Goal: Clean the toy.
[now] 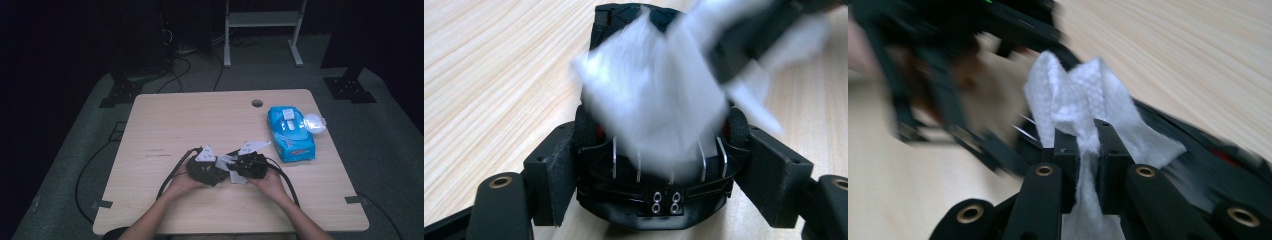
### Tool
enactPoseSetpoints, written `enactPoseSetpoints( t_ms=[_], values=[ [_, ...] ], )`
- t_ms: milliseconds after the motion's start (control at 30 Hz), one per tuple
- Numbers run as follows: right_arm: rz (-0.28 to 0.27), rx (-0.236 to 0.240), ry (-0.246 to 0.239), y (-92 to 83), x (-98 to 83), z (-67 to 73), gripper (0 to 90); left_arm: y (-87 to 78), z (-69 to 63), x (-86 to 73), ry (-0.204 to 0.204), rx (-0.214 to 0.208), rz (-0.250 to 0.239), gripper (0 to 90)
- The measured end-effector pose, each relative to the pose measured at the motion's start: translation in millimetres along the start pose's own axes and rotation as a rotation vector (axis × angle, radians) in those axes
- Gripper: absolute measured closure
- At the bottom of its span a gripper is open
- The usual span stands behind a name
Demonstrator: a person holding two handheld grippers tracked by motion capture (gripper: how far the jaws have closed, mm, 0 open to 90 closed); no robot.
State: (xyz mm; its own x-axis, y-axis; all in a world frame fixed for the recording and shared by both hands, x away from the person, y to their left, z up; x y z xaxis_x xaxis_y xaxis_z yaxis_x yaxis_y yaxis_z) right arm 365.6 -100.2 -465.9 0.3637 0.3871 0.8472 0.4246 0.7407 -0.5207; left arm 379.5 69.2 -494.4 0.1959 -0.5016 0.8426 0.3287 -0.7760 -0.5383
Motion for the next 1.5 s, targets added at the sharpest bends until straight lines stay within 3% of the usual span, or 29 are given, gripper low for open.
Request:
enactPoseSetpoints(
  t_ms=[100,167,233,367,467,533,633,700,733,833,967,1067,1167,1267,1367,1500],
  values=[
    [-0.009,0.034,-0.034,7.6,6.1,12.7,81.6,0.2,-2.9,0.7,0.020,-0.012,-0.003,24.3],
    [-0.009,0.040,-0.035,8.0,6.6,12.9,81.6,-0.8,-3.2,1.3,0.022,-0.012,-0.006,24.4],
    [-0.007,0.018,-0.028,4.5,5.0,6.6,81.6,-1.2,-3.1,1.5,0.012,-0.015,-0.014,24.5],
    [0.020,-0.069,-0.028,-8.0,-4.7,-12.2,81.8,-2.4,-2.2,1.3,0.020,-0.022,-0.016,24.5],
    [0.037,-0.074,-0.009,-15.8,-10.8,-19.8,81.9,-2.5,-2.2,1.6,0.026,-0.021,-0.013,24.6],
    [0.049,-0.078,-0.024,-18.0,-11.1,-19.0,82.0,-3.1,-2.1,2.0,0.028,-0.022,-0.011,24.6],
    [0.057,-0.064,-0.038,-17.1,-10.1,-14.9,80.9,-3.5,-2.4,1.7,0.032,-0.022,-0.011,24.6],
    [0.057,-0.051,-0.044,-16.4,-8.6,-13.5,74.6,-3.5,-2.4,1.8,0.033,-0.023,-0.011,24.6],
    [0.054,-0.042,-0.036,-16.6,-7.6,-13.2,67.8,-3.5,-2.4,1.9,0.034,-0.023,-0.011,24.6],
    [0.051,-0.010,-0.014,-17.0,-4.3,-14.4,59.5,-3.6,-2.3,2.1,0.036,-0.024,-0.011,24.6],
    [0.023,0.033,0.040,-13.2,-2.2,-14.8,54.2,-2.3,-3.2,2.8,0.045,-0.027,-0.013,24.6],
    [0.018,0.022,0.069,-4.4,-2.6,-13.8,58.1,-1.5,-4.5,3.3,0.060,-0.030,-0.007,24.6],
    [0.005,0.001,0.053,-3.3,-2.2,-11.9,72.4,-1.5,-4.7,3.3,0.066,-0.028,-0.004,24.6],
    [0.013,0.003,0.036,-6.3,-4.0,-13.7,78.4,-1.6,-4.7,3.3,0.059,-0.028,-0.008,24.6],
    [0.024,-0.037,0.029,-12.8,-9.1,-20.5,80.1,-1.9,-4.8,3.5,0.060,-0.027,-0.011,24.6],
    [0.024,-0.025,0.054,-17.6,-13.3,-21.5,80.9,-1.8,-4.8,3.5,0.060,-0.026,-0.012,24.6]
  ],
)
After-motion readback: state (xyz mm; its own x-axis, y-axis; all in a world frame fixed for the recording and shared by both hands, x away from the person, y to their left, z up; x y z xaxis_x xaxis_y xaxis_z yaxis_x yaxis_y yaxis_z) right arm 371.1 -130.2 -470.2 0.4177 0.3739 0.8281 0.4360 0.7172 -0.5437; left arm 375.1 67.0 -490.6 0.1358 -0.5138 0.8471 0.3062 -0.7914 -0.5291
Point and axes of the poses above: each handheld gripper's, and its own axes: y roughly forward along the jaws, x roughly out of its top, z roughly to its left, the point moved 3 cm from there along y, roughly forward along the jaws, and after that the axes turned 6 degrees about -z, right-handed, at the moved point
